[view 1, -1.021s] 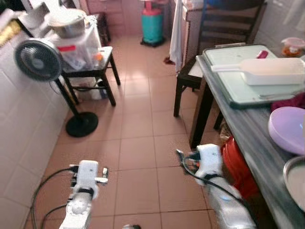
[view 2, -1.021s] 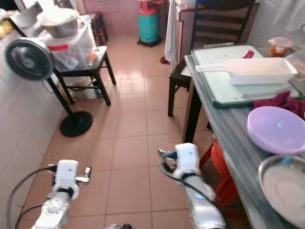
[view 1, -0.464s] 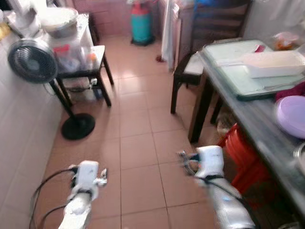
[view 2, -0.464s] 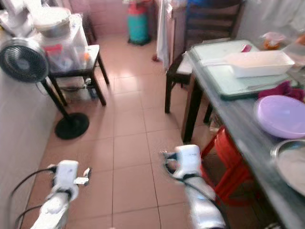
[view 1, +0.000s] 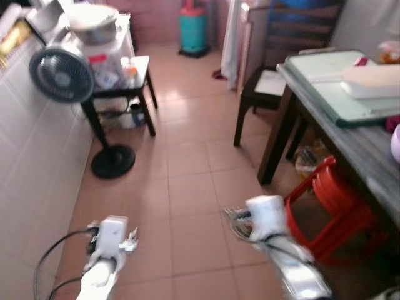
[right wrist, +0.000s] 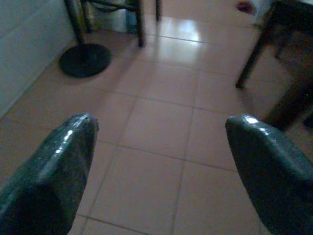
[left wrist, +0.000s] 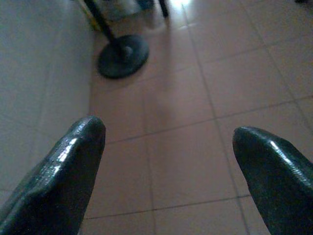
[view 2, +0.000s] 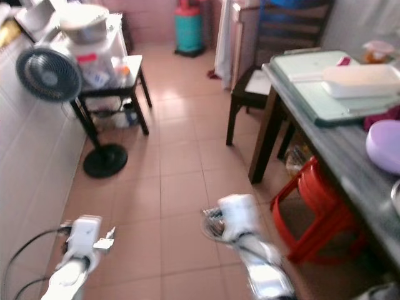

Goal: Setting the table

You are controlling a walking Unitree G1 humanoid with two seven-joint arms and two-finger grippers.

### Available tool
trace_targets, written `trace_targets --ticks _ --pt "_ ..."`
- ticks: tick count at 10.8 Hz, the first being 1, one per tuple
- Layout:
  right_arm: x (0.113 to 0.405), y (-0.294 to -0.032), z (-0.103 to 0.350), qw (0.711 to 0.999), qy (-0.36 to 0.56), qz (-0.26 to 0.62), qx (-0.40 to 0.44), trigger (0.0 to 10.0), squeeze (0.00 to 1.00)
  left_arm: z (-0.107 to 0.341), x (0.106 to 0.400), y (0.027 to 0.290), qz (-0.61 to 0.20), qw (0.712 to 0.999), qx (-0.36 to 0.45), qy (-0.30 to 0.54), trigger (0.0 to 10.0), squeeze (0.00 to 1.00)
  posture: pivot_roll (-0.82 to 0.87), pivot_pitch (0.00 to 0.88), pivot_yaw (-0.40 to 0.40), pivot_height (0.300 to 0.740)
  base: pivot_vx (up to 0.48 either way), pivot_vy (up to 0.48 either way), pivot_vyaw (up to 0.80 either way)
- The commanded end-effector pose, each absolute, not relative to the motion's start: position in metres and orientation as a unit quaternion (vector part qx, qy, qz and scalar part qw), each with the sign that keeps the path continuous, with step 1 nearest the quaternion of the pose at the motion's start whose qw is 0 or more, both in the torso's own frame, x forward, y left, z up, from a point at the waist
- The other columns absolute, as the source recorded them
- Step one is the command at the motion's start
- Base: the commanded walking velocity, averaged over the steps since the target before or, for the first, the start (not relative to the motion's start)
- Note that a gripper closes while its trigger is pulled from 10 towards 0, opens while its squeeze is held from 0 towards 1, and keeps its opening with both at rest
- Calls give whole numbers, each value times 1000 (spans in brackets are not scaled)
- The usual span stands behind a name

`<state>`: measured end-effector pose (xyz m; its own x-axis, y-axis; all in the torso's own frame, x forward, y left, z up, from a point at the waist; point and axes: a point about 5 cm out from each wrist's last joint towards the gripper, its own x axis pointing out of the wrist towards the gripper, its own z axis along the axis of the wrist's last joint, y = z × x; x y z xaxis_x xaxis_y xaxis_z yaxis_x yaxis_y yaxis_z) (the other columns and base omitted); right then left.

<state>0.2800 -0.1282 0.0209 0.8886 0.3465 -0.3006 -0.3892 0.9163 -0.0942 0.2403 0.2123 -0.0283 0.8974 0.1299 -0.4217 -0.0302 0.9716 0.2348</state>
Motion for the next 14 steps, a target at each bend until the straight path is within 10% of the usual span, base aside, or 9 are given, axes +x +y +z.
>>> trace_targets --ticks 1,14 --pt "279 -139 14 967 164 182 -77 10000 0 -34 236 210 37 964 115 238 10000 0 -58 128 85 740 0 345 0" --pt "236 -150 -56 918 390 55 -39 10000 0 -73 202 185 -38 902 115 415 10000 0 -57 85 66 740 0 132 62"
